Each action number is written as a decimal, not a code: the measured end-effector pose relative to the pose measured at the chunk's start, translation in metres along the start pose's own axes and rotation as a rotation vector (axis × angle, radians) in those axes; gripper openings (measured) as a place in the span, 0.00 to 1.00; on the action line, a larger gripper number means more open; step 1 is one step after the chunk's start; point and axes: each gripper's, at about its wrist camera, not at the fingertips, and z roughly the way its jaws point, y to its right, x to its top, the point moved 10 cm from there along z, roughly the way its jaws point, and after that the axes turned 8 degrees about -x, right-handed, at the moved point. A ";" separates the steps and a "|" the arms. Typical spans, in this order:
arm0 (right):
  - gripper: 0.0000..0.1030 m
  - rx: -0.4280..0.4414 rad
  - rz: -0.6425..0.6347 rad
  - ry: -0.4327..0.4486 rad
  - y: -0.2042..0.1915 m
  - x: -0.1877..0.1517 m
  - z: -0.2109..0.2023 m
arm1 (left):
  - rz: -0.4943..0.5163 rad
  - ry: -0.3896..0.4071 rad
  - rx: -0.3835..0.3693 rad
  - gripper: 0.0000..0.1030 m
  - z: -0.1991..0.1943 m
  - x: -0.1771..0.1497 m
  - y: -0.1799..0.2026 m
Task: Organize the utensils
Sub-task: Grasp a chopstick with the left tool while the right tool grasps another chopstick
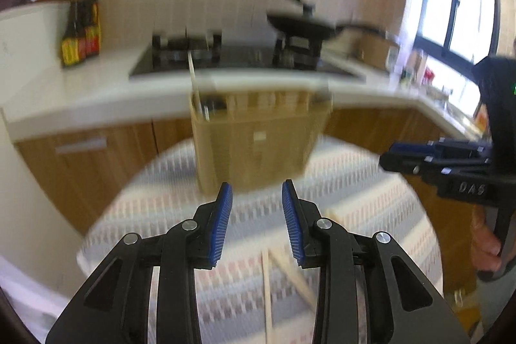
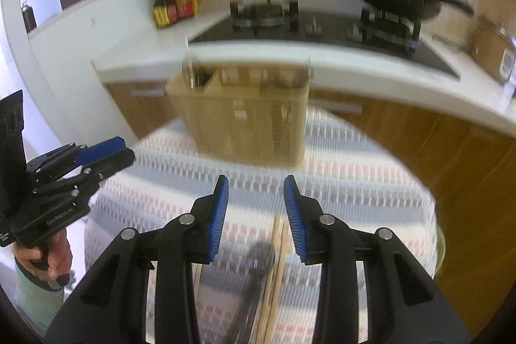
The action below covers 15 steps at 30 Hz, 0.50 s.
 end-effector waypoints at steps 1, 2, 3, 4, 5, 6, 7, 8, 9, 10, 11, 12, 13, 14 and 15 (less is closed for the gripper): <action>0.31 0.001 0.006 -0.027 0.001 -0.011 0.003 | -0.007 -0.036 0.001 0.30 0.004 -0.010 0.000; 0.31 -0.001 0.012 -0.045 0.003 -0.018 0.006 | -0.017 -0.077 0.004 0.30 0.008 -0.023 0.000; 0.31 -0.002 0.025 -0.073 0.005 -0.032 0.010 | -0.031 -0.118 0.013 0.30 0.014 -0.040 -0.002; 0.31 0.001 0.034 -0.092 0.007 -0.040 0.013 | -0.038 -0.142 0.017 0.30 0.017 -0.050 -0.003; 0.31 0.003 0.042 -0.109 0.010 -0.047 0.016 | -0.045 -0.161 0.017 0.30 0.019 -0.057 -0.004; 0.31 -0.001 0.055 -0.132 0.014 -0.057 0.020 | -0.062 -0.196 0.012 0.30 0.024 -0.072 -0.005; 0.31 -0.012 0.065 -0.152 0.018 -0.065 0.024 | -0.071 -0.217 0.008 0.30 0.027 -0.080 -0.005; 0.31 -0.022 0.068 -0.171 0.023 -0.073 0.028 | -0.075 -0.232 0.006 0.30 0.030 -0.086 -0.005; 0.31 -0.025 0.071 -0.191 0.025 -0.081 0.032 | -0.077 -0.256 0.008 0.30 0.033 -0.096 -0.006; 0.31 -0.025 0.073 -0.209 0.026 -0.089 0.035 | -0.075 -0.269 0.010 0.30 0.035 -0.101 -0.006; 0.31 -0.025 0.074 -0.223 0.028 -0.093 0.038 | -0.072 -0.281 0.014 0.30 0.038 -0.106 -0.006; 0.29 -0.024 0.073 -0.241 0.029 -0.101 0.042 | -0.067 -0.295 0.018 0.30 0.040 -0.113 -0.006; 0.27 -0.022 0.071 -0.254 0.029 -0.106 0.045 | -0.063 -0.303 0.022 0.30 0.042 -0.116 -0.005; 0.25 -0.018 0.072 -0.265 0.030 -0.109 0.048 | -0.058 -0.313 0.027 0.30 0.044 -0.120 -0.005; 0.21 -0.010 0.074 -0.282 0.029 -0.114 0.052 | -0.051 -0.318 0.030 0.28 0.046 -0.123 -0.005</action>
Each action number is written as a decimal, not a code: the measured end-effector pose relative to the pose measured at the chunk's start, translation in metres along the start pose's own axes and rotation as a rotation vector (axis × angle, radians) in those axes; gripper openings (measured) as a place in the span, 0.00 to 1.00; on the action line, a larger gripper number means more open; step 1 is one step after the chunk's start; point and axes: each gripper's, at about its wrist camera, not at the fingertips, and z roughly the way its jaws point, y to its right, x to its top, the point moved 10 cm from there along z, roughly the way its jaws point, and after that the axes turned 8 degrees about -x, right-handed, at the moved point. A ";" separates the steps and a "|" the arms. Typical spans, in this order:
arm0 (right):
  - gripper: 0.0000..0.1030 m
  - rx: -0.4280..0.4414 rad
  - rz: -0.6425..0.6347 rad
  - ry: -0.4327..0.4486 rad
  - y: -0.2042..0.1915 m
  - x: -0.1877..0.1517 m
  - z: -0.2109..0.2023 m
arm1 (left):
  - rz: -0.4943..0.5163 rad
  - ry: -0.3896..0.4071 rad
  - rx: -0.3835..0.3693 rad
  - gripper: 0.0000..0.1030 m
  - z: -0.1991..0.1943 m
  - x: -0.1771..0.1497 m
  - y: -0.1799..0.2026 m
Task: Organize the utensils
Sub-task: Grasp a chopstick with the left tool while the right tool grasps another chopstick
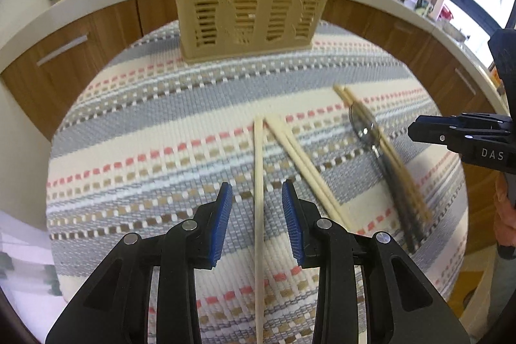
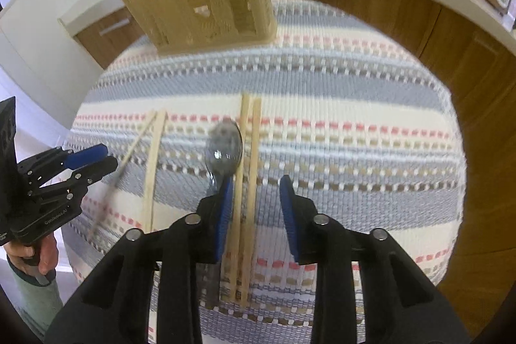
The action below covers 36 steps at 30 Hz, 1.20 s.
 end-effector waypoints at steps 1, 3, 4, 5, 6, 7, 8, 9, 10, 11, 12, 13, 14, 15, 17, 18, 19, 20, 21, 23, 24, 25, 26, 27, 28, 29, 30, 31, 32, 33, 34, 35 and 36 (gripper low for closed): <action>0.19 0.003 0.000 -0.014 -0.001 -0.003 0.004 | 0.004 -0.003 0.004 0.26 0.001 -0.001 0.001; 0.17 -0.003 -0.008 -0.034 -0.001 -0.005 0.012 | 0.013 -0.015 0.012 0.22 0.005 -0.004 0.000; 0.17 -0.006 -0.013 -0.041 -0.002 -0.005 0.015 | 0.017 -0.018 0.017 0.22 0.006 -0.005 -0.001; 0.17 -0.007 -0.018 -0.048 -0.003 -0.005 0.017 | 0.021 -0.022 0.022 0.22 0.007 -0.006 -0.002; 0.17 -0.006 -0.023 -0.056 -0.005 -0.005 0.020 | 0.023 -0.025 0.025 0.22 0.008 -0.006 -0.001; 0.17 -0.010 -0.030 -0.061 -0.005 -0.005 0.022 | 0.026 -0.030 0.029 0.22 0.008 -0.006 -0.001; 0.17 -0.015 -0.037 -0.064 -0.005 -0.004 0.025 | 0.030 -0.036 0.032 0.22 0.009 -0.006 -0.003; 0.17 -0.026 -0.048 -0.071 -0.006 -0.005 0.027 | 0.033 -0.044 0.033 0.22 0.011 -0.007 -0.003; 0.17 -0.038 -0.058 -0.078 -0.007 -0.005 0.028 | 0.037 -0.052 0.035 0.22 0.012 -0.008 -0.004; 0.17 -0.053 -0.073 -0.078 -0.008 -0.004 0.030 | 0.042 -0.059 0.039 0.22 0.014 -0.008 -0.004; 0.16 -0.062 -0.085 -0.080 -0.009 -0.004 0.031 | 0.052 -0.062 0.043 0.22 0.013 -0.007 -0.004; 0.16 -0.077 -0.103 -0.088 -0.011 -0.004 0.031 | 0.062 -0.068 0.048 0.22 0.014 -0.007 -0.002; 0.16 -0.087 -0.114 -0.095 -0.012 -0.003 0.033 | 0.087 -0.087 0.059 0.22 0.016 -0.006 -0.001; 0.16 -0.105 -0.133 -0.105 -0.014 -0.003 0.033 | 0.104 -0.102 0.066 0.22 0.018 -0.004 0.000; 0.16 -0.141 -0.174 -0.119 -0.020 -0.002 0.038 | 0.137 -0.139 0.075 0.23 0.022 -0.001 0.003; 0.15 -0.156 -0.195 -0.130 -0.024 -0.001 0.040 | 0.150 -0.163 0.079 0.23 0.024 0.000 0.005; 0.13 -0.158 -0.206 -0.142 -0.026 -0.001 0.041 | 0.153 -0.181 0.080 0.22 0.026 0.001 0.006; 0.12 -0.152 -0.209 -0.158 -0.027 0.000 0.042 | 0.153 -0.197 0.080 0.23 0.028 0.003 0.006; 0.08 -0.132 -0.205 -0.184 -0.028 0.001 0.043 | 0.156 -0.209 0.080 0.23 0.029 0.004 0.006; 0.05 -0.121 -0.204 -0.210 -0.028 0.002 0.045 | 0.167 -0.237 0.079 0.23 0.032 0.008 0.007; 0.05 -0.119 -0.205 -0.218 -0.029 0.003 0.045 | 0.172 -0.258 0.082 0.23 0.034 0.009 0.008; 0.05 -0.114 -0.209 -0.224 -0.030 0.004 0.046 | 0.177 -0.269 0.084 0.22 0.034 0.010 0.009; 0.05 -0.112 -0.211 -0.227 -0.031 0.007 0.045 | 0.185 -0.275 0.088 0.20 0.036 0.012 0.010; 0.04 -0.106 -0.211 -0.230 -0.030 0.007 0.045 | 0.194 -0.279 0.095 0.16 0.038 0.013 0.011; 0.04 -0.102 -0.209 -0.231 -0.028 0.007 0.045 | 0.205 -0.283 0.102 0.14 0.039 0.014 0.014; 0.04 -0.099 -0.206 -0.229 -0.026 0.008 0.045 | 0.212 -0.282 0.110 0.11 0.039 0.015 0.017; 0.04 -0.095 -0.201 -0.223 -0.024 0.009 0.044 | 0.219 -0.277 0.124 0.05 0.040 0.016 0.019; 0.04 -0.090 -0.193 -0.217 -0.022 0.009 0.043 | 0.229 -0.270 0.145 0.04 0.040 0.015 0.020; 0.04 -0.083 -0.186 -0.213 -0.018 0.008 0.042 | 0.234 -0.261 0.159 0.04 0.040 0.015 0.022; 0.04 -0.071 -0.177 -0.204 -0.017 0.009 0.041 | 0.239 -0.250 0.172 0.04 0.040 0.015 0.024; 0.04 -0.067 -0.173 -0.198 -0.014 0.009 0.038 | 0.237 -0.242 0.176 0.04 0.040 0.016 0.024; 0.04 -0.059 -0.166 -0.184 -0.008 0.007 0.030 | 0.225 -0.230 0.173 0.04 0.040 0.017 0.025; 0.04 -0.046 -0.161 -0.170 -0.008 0.009 0.027 | 0.217 -0.222 0.169 0.04 0.039 0.015 0.027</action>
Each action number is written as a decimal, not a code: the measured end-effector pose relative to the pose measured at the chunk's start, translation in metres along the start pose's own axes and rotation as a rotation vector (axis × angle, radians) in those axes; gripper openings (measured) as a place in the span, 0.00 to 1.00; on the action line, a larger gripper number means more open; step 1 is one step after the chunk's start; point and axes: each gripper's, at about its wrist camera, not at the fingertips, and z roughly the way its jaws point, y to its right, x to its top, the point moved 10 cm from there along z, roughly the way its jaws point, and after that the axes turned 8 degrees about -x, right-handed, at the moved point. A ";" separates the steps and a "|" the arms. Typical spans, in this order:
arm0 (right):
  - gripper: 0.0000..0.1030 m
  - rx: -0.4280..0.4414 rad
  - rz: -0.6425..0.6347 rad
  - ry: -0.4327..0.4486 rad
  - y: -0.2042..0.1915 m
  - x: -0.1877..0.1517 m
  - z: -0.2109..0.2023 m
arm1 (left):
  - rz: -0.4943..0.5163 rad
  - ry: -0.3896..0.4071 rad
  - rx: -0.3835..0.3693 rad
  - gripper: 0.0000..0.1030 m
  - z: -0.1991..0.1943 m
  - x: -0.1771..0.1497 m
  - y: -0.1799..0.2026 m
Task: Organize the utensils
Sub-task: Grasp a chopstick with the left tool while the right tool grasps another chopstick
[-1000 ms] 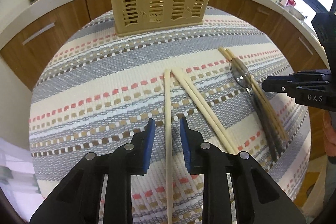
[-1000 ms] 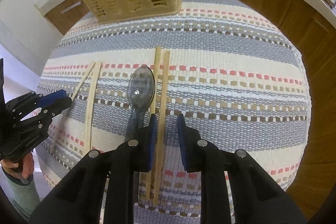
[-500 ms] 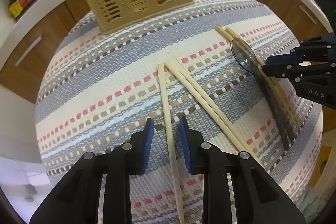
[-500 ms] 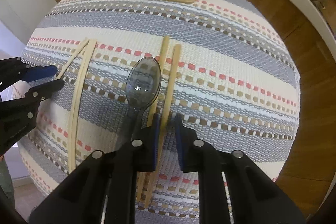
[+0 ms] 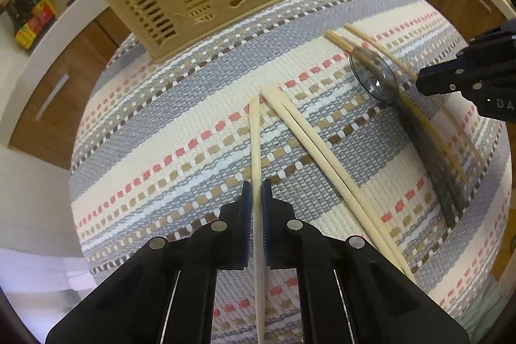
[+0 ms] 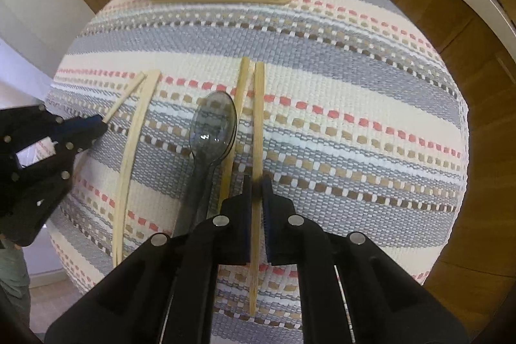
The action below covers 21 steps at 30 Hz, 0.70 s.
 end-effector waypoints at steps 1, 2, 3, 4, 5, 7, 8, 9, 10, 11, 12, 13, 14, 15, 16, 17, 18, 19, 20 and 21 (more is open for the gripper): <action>0.04 0.005 0.003 0.010 0.003 -0.002 -0.005 | -0.019 0.025 -0.009 0.04 -0.003 0.003 -0.001; 0.04 0.005 0.007 0.021 0.005 -0.002 -0.010 | -0.032 0.051 -0.013 0.04 -0.008 0.004 -0.002; 0.04 0.009 0.012 0.043 0.008 0.000 -0.018 | -0.042 0.073 -0.018 0.04 -0.014 0.004 -0.004; 0.04 0.019 0.014 0.067 0.009 0.002 -0.025 | -0.060 0.107 -0.029 0.04 -0.022 0.007 -0.006; 0.04 0.025 0.015 0.086 0.010 0.004 -0.032 | -0.071 0.130 -0.038 0.04 -0.028 0.009 -0.009; 0.04 0.029 0.017 0.138 0.012 0.012 -0.050 | -0.102 0.201 -0.051 0.04 -0.049 0.018 -0.017; 0.04 0.032 0.016 0.157 0.014 0.015 -0.056 | -0.120 0.244 -0.055 0.04 -0.063 0.025 -0.021; 0.04 0.040 0.016 0.186 0.014 0.020 -0.067 | -0.130 0.268 -0.057 0.04 -0.071 0.029 -0.022; 0.04 0.049 0.015 0.214 0.012 0.024 -0.077 | -0.142 0.293 -0.057 0.04 -0.080 0.033 -0.025; 0.04 0.051 0.013 0.230 0.009 0.025 -0.082 | -0.161 0.328 -0.057 0.04 -0.093 0.039 -0.030; 0.04 0.045 0.010 0.257 0.009 0.030 -0.093 | -0.172 0.356 -0.060 0.04 -0.102 0.044 -0.035; 0.04 0.042 0.008 0.271 0.008 0.033 -0.098 | -0.180 0.381 -0.063 0.04 -0.112 0.048 -0.037; 0.04 0.043 0.005 0.288 0.008 0.037 -0.104 | -0.185 0.395 -0.066 0.04 -0.117 0.048 -0.042; 0.04 0.051 0.002 0.314 0.006 0.043 -0.114 | -0.196 0.430 -0.070 0.04 -0.129 0.055 -0.047; 0.04 0.053 0.002 0.331 0.003 0.049 -0.120 | -0.202 0.455 -0.071 0.04 -0.138 0.059 -0.051; 0.04 0.054 0.002 0.346 0.001 0.053 -0.125 | -0.206 0.471 -0.071 0.04 -0.143 0.062 -0.053; 0.04 0.063 0.002 0.369 0.001 0.060 -0.132 | -0.214 0.503 -0.074 0.04 -0.154 0.069 -0.057; 0.04 0.072 0.004 0.390 0.000 0.066 -0.137 | -0.218 0.525 -0.078 0.04 -0.162 0.072 -0.059; 0.04 0.081 0.009 0.409 -0.002 0.072 -0.142 | -0.222 0.554 -0.083 0.04 -0.169 0.079 -0.066; 0.04 0.091 0.017 0.433 -0.002 0.079 -0.150 | -0.223 0.573 -0.083 0.04 -0.175 0.083 -0.068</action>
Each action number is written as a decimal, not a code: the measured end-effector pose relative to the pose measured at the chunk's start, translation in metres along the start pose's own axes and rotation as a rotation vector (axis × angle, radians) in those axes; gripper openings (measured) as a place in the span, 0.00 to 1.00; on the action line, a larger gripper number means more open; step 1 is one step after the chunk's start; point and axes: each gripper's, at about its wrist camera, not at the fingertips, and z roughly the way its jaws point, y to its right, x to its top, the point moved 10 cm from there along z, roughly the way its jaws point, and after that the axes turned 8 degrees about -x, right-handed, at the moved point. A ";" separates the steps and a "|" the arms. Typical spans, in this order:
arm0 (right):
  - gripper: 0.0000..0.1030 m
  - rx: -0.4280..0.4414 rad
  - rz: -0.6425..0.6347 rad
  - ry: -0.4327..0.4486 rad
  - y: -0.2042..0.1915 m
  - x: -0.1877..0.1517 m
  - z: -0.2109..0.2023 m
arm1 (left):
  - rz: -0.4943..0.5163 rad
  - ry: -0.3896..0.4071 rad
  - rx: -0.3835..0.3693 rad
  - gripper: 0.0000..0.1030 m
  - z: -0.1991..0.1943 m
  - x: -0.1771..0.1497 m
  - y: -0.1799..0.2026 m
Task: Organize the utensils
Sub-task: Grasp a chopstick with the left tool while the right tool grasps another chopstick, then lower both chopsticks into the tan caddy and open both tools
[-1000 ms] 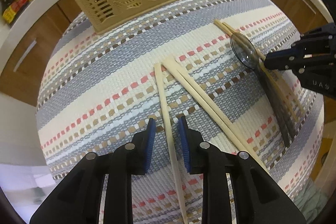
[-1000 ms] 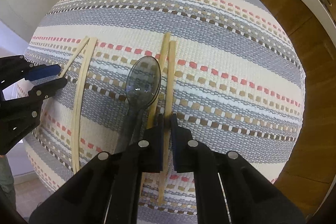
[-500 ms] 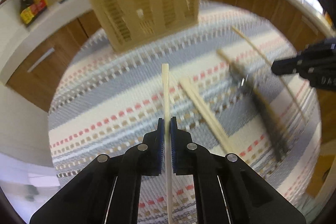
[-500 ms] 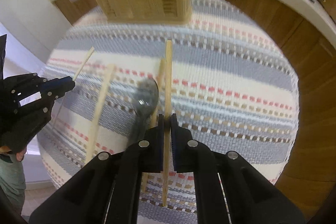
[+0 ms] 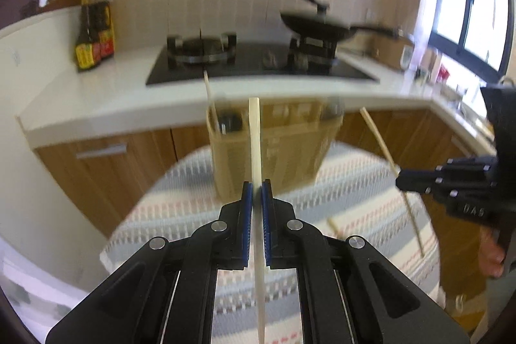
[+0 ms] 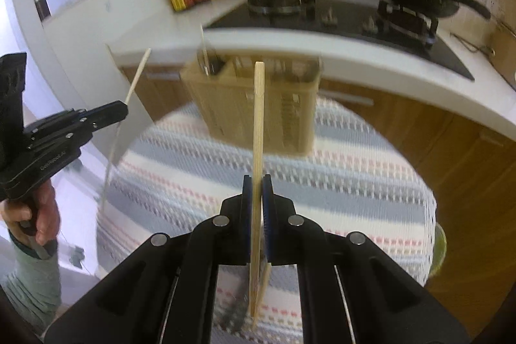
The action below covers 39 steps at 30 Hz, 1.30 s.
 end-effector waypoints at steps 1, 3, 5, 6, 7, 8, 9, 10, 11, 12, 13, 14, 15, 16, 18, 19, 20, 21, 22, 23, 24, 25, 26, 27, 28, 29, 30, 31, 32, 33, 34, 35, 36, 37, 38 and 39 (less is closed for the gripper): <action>0.04 0.009 0.010 0.022 -0.001 0.010 -0.002 | -0.001 0.025 -0.002 0.04 -0.002 0.009 0.001; 0.04 0.030 0.031 0.063 0.001 0.027 -0.007 | 0.001 0.071 -0.005 0.04 -0.007 0.028 0.001; 0.04 0.039 0.051 0.107 0.004 0.049 -0.011 | 0.005 0.110 -0.010 0.04 -0.012 0.045 0.002; 0.04 0.040 0.054 0.122 0.003 0.056 -0.013 | 0.006 0.130 -0.014 0.04 -0.012 0.054 0.002; 0.04 0.036 0.057 0.133 0.005 0.065 -0.012 | 0.005 0.144 -0.017 0.04 -0.011 0.062 0.001; 0.04 0.029 0.058 0.135 0.005 0.072 -0.010 | 0.002 0.153 -0.020 0.04 -0.010 0.067 0.001; 0.04 0.029 0.062 0.139 0.005 0.081 -0.007 | -0.004 0.168 -0.026 0.04 -0.007 0.074 0.000; 0.04 0.034 0.064 0.146 0.006 0.089 -0.004 | -0.007 0.174 -0.031 0.04 -0.005 0.079 0.000; 0.04 0.038 0.066 0.151 0.007 0.096 -0.002 | -0.012 0.180 -0.035 0.04 -0.002 0.084 -0.002; 0.04 0.042 0.070 0.161 0.008 0.106 0.001 | -0.017 0.191 -0.039 0.04 0.002 0.090 -0.003; 0.04 0.041 0.073 0.170 0.009 0.115 0.003 | -0.020 0.200 -0.042 0.04 0.006 0.096 -0.004; 0.04 0.034 0.074 0.188 0.010 0.126 0.005 | -0.023 0.209 -0.044 0.04 0.010 0.101 -0.005; 0.04 0.025 0.074 0.201 0.012 0.132 0.008 | -0.027 0.219 -0.046 0.04 0.014 0.107 -0.007; 0.04 0.015 0.074 0.219 0.012 0.140 0.009 | -0.030 0.226 -0.046 0.04 0.018 0.110 -0.011; 0.04 -0.002 0.075 0.269 0.014 0.156 0.012 | -0.043 0.254 -0.049 0.04 0.026 0.119 -0.016; 0.04 -0.023 0.070 0.298 0.015 0.164 0.014 | -0.049 0.269 -0.047 0.04 0.030 0.124 -0.019; 0.04 -0.041 0.060 0.319 0.015 0.168 0.015 | -0.053 0.283 -0.042 0.04 0.033 0.127 -0.023; 0.04 -0.065 0.046 0.351 0.015 0.175 0.017 | -0.056 0.298 -0.037 0.04 0.038 0.131 -0.026; 0.04 -0.071 0.041 0.370 0.015 0.179 0.019 | -0.063 0.310 -0.037 0.04 0.043 0.134 -0.030; 0.04 -0.071 0.042 0.392 0.014 0.183 0.022 | -0.068 0.315 -0.040 0.04 0.046 0.135 -0.033; 0.04 -0.070 0.044 0.402 0.015 0.185 0.025 | -0.076 0.326 -0.045 0.04 0.051 0.137 -0.036; 0.04 -0.073 0.050 0.418 0.016 0.187 0.029 | -0.077 0.335 -0.042 0.04 0.054 0.139 -0.039; 0.04 -0.085 0.053 0.436 0.018 0.188 0.032 | -0.075 0.344 -0.034 0.04 0.057 0.140 -0.040; 0.04 -0.096 0.054 0.452 0.019 0.189 0.034 | -0.065 0.357 -0.016 0.04 0.060 0.140 -0.043; 0.04 -0.108 0.055 0.473 0.021 0.190 0.038 | -0.058 0.369 0.000 0.04 0.062 0.141 -0.045; 0.04 -0.110 0.058 0.489 0.023 0.190 0.041 | -0.048 0.387 0.025 0.04 0.065 0.140 -0.048; 0.04 -0.114 0.062 0.503 0.025 0.190 0.044 | -0.043 0.397 0.037 0.04 0.067 0.139 -0.050; 0.04 -0.130 0.067 0.518 0.027 0.189 0.047 | -0.040 0.412 0.049 0.04 0.069 0.138 -0.052; 0.04 -0.141 0.068 0.524 0.029 0.189 0.050 | -0.044 0.424 0.054 0.04 0.072 0.137 -0.054; 0.04 -0.148 0.064 0.527 0.030 0.187 0.055 | -0.049 0.430 0.055 0.04 0.074 0.136 -0.055; 0.04 -0.157 0.062 0.530 0.032 0.186 0.060 | -0.057 0.440 0.058 0.04 0.077 0.134 -0.057; 0.04 -0.160 0.063 0.534 0.033 0.185 0.064 | -0.061 0.445 0.060 0.04 0.078 0.134 -0.058; 0.04 -0.153 0.063 0.535 0.033 0.183 0.068 | -0.067 0.449 0.062 0.04 0.081 0.131 -0.061; 0.04 -0.151 0.063 0.532 0.034 0.182 0.072 | -0.073 0.450 0.063 0.04 0.083 0.129 -0.063; 0.04 -0.149 0.064 0.532 0.034 0.180 0.076 | -0.076 0.450 0.062 0.04 0.085 0.127 -0.064; 0.04 -0.146 0.067 0.537 0.035 0.179 0.077 | -0.074 0.447 0.064 0.04 0.088 0.124 -0.065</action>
